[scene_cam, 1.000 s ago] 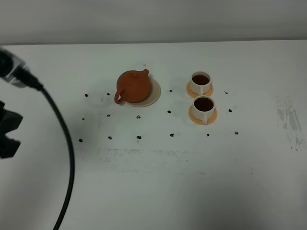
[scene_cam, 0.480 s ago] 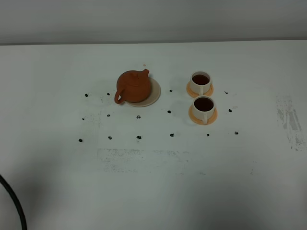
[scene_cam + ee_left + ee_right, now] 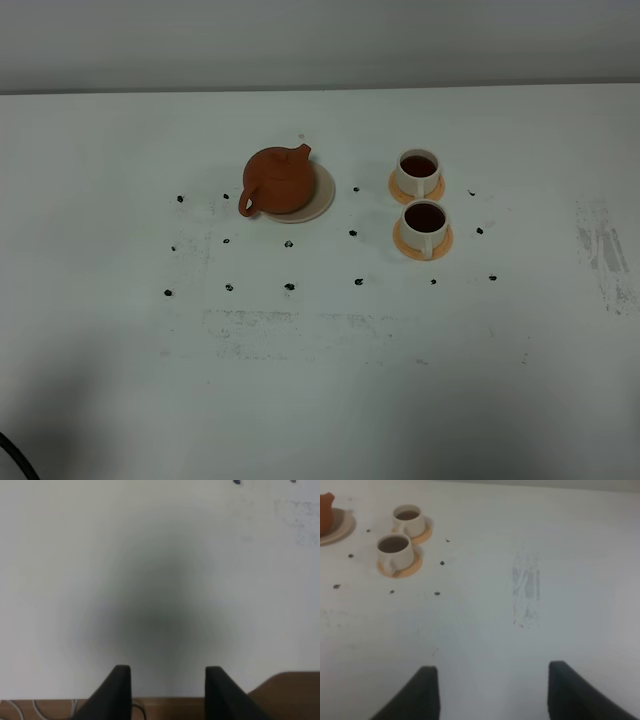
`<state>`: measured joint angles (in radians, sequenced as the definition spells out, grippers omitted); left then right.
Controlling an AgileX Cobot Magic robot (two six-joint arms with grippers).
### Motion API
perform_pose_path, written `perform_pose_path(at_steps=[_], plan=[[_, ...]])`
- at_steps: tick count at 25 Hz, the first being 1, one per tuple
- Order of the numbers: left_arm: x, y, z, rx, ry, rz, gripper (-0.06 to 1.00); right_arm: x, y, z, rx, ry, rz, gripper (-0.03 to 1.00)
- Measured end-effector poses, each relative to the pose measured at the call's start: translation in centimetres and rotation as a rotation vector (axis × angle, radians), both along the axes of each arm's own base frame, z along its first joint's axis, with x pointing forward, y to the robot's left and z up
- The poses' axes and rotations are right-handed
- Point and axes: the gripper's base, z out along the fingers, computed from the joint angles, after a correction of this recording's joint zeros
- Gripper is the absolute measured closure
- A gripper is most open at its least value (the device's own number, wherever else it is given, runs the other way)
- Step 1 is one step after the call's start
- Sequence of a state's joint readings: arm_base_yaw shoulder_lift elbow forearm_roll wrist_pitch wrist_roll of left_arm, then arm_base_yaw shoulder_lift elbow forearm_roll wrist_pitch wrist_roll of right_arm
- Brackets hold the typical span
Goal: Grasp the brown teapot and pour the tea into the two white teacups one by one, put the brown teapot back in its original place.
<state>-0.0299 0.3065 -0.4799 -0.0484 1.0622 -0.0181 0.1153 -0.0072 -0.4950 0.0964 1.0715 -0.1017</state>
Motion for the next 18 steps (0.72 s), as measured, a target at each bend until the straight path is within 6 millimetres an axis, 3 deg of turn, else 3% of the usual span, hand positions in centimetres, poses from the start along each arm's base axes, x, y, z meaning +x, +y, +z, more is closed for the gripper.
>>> perform_pose_path(at_steps=[8, 18], plan=[[-0.9, 0.1, -0.4, -0.016, -0.046, 0.024, 0.56, 0.0, 0.0, 0.0, 0.0, 0.0, 0.0, 0.47], [-3.5, 0.1, -0.2, -0.019, -0.241, 0.06, 0.56, 0.0, 0.0, 0.0, -0.001, 0.0, 0.0, 0.47]])
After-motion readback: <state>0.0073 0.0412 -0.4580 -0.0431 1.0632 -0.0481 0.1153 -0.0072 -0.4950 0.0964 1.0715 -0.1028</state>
